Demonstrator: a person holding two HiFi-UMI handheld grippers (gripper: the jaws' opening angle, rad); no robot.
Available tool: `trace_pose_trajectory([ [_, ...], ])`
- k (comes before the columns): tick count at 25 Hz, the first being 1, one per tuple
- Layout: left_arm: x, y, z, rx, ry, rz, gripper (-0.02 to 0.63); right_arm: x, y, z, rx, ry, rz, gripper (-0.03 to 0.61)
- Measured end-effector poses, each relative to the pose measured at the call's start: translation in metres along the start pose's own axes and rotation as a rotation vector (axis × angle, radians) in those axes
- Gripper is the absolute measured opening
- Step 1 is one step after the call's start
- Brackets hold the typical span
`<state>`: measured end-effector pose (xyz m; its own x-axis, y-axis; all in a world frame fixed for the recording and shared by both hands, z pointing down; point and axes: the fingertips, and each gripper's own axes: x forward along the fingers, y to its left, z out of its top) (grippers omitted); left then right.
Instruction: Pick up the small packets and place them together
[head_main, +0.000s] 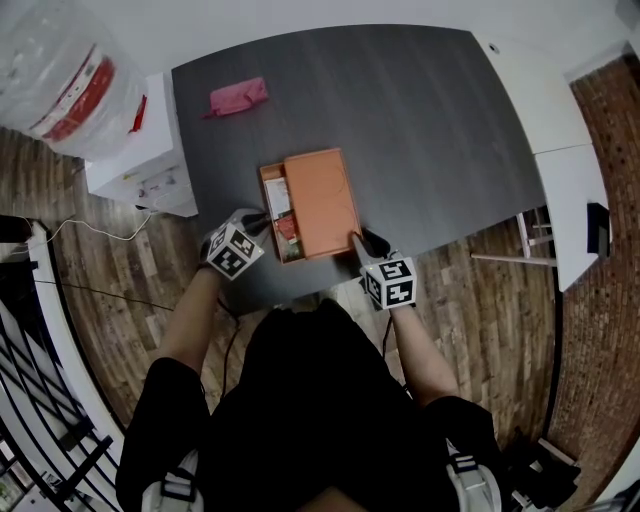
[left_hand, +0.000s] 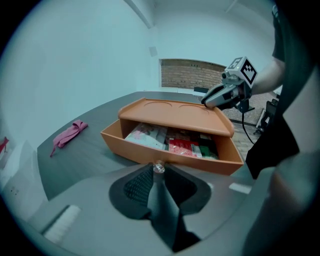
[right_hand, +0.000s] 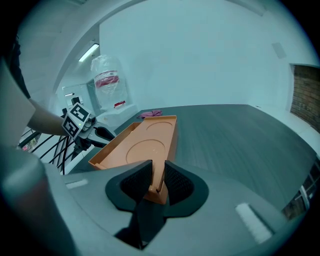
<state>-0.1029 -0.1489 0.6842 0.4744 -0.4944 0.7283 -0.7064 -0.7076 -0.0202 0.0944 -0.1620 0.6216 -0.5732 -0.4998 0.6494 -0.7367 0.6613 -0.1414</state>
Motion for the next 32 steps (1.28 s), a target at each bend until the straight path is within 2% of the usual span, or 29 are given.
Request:
trace_pose_trajectory([
  [4, -0.006, 0.003, -0.008, -0.006, -0.015, 0.001, 0.07, 0.001, -0.001, 0.0, -0.002, 0.007, -0.008, 0.078],
  [20, -0.025, 0.018, -0.038, 0.008, 0.015, -0.004, 0.069, 0.001, -0.006, -0.002, 0.004, 0.003, -0.056, 0.072],
  [32, -0.027, 0.023, -0.042, -0.005, 0.021, 0.005, 0.07, 0.005, -0.01, -0.002, -0.026, 0.05, -0.065, 0.072],
])
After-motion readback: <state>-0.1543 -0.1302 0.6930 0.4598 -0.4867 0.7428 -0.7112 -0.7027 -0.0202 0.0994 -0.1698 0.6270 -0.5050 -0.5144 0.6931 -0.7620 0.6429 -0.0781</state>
